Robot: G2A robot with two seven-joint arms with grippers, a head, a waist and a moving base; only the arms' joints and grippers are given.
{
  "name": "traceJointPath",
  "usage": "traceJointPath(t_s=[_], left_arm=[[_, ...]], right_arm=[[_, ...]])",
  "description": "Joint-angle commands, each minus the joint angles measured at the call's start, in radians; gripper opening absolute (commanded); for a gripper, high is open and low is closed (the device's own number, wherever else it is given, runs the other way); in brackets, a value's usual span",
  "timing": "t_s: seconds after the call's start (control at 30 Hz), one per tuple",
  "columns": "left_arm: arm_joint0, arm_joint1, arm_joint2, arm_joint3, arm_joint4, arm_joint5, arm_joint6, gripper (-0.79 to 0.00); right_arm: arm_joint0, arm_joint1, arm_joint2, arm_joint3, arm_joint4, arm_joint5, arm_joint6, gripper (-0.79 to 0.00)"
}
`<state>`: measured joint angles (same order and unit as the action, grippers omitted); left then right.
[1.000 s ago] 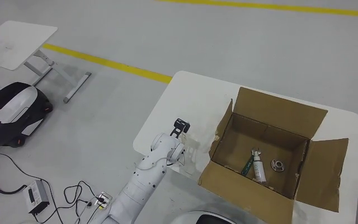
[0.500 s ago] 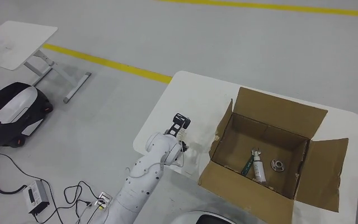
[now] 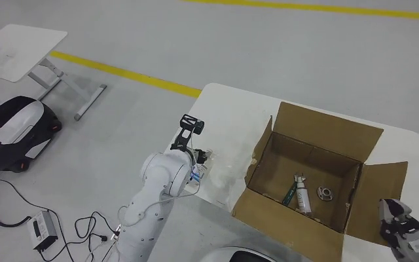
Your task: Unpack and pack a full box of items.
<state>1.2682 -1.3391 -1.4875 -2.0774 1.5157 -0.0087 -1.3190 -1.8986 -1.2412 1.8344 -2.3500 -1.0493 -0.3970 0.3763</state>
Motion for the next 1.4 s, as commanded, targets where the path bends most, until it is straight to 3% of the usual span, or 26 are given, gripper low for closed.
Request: traceJointPath(t_s=[0.0,0.2,0.7,0.9,1.03,1.2,1.37], left_arm=[[-0.002,0.001,-0.009,-0.016,-0.01,-0.009,0.002,0.0],[-0.002,0.001,-0.009,-0.016,-0.01,-0.009,0.002,0.0],[-0.002,0.001,-0.009,-0.016,-0.01,-0.009,0.002,0.0],[-0.002,0.001,-0.009,-0.016,-0.01,-0.009,0.002,0.0],[-0.002,0.001,-0.009,-0.016,-0.01,-0.009,0.002,0.0],[-0.002,0.001,-0.009,-0.016,-0.01,-0.009,0.002,0.0],[-0.002,0.001,-0.009,-0.016,-0.01,-0.009,0.002,0.0]], right_arm=[[0.038,-0.001,-0.086,0.0,-0.062,0.052,0.042,-0.785],[0.135,-0.006,-0.259,0.034,-0.187,0.188,0.127,-0.785],[0.154,-0.005,-0.29,0.038,-0.21,0.178,0.131,-0.785],[0.334,-0.017,-0.481,0.094,-0.42,0.329,0.344,-0.785],[0.504,-0.038,-0.616,0.236,-0.483,0.413,0.511,-0.785],[0.651,-0.054,-0.682,0.422,-0.487,0.393,0.613,-0.785],[0.683,-0.056,-0.673,0.48,-0.463,0.36,0.613,-0.785]])
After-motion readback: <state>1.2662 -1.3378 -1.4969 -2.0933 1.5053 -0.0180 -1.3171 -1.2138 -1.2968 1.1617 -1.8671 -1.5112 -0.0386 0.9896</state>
